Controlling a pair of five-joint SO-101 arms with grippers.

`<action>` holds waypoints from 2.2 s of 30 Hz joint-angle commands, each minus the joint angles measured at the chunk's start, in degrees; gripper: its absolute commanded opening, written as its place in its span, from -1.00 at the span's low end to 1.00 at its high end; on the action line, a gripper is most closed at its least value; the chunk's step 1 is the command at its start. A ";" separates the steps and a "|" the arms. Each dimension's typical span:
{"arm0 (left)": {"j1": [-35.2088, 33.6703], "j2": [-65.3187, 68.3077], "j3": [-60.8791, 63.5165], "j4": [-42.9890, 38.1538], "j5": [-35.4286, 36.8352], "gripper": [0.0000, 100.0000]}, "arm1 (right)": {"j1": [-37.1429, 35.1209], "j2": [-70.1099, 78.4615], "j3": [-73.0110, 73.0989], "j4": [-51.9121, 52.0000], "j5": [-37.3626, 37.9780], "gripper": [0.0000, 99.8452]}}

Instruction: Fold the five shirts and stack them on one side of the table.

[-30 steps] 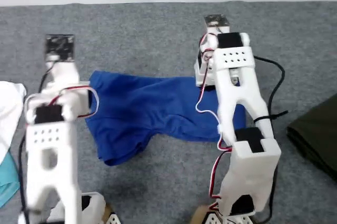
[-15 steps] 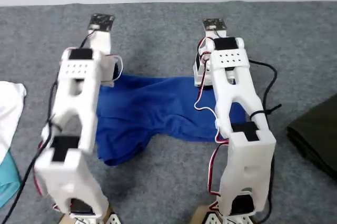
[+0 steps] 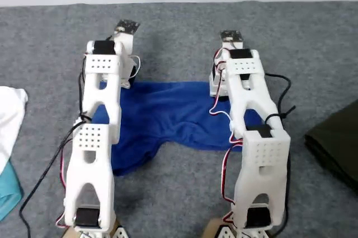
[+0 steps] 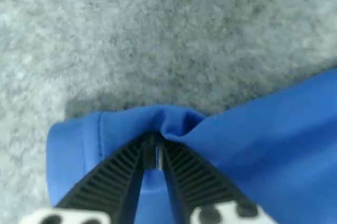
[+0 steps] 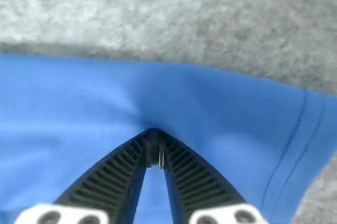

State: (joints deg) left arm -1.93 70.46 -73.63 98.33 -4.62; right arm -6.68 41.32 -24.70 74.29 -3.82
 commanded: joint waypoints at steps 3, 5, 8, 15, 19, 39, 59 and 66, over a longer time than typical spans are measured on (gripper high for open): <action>-4.31 2.11 -6.20 2.20 -0.44 -0.96 | 4.00 -0.31 -0.79 -2.68 0.62 -0.98; -5.98 2.11 -6.29 2.11 -0.44 -0.96 | 5.49 -0.31 -0.79 -4.00 0.70 -0.98; -7.91 2.11 -6.29 2.11 -0.35 -0.96 | 7.08 -0.31 -0.79 -5.67 2.81 -0.98; -8.18 1.58 -6.81 2.11 -0.53 -0.96 | 5.76 -1.01 -3.25 -4.18 4.22 -0.98; -6.77 -2.02 -7.25 2.11 -0.35 -0.96 | 3.30 -0.92 -9.67 0.40 3.96 -0.98; -2.29 -31.12 3.74 2.37 -0.35 -0.69 | -5.23 -1.36 -35.08 28.62 3.96 -0.98; -9.76 -62.59 59.03 -5.63 -2.73 -0.96 | -11.74 -14.81 3.96 25.63 4.22 -0.98; -12.92 -62.68 59.12 -5.63 -2.73 -0.96 | -13.14 -14.81 18.64 16.22 4.22 -0.98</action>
State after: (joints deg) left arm -13.80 11.56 -14.37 93.67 -6.81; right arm -19.43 30.86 -10.73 93.80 -0.04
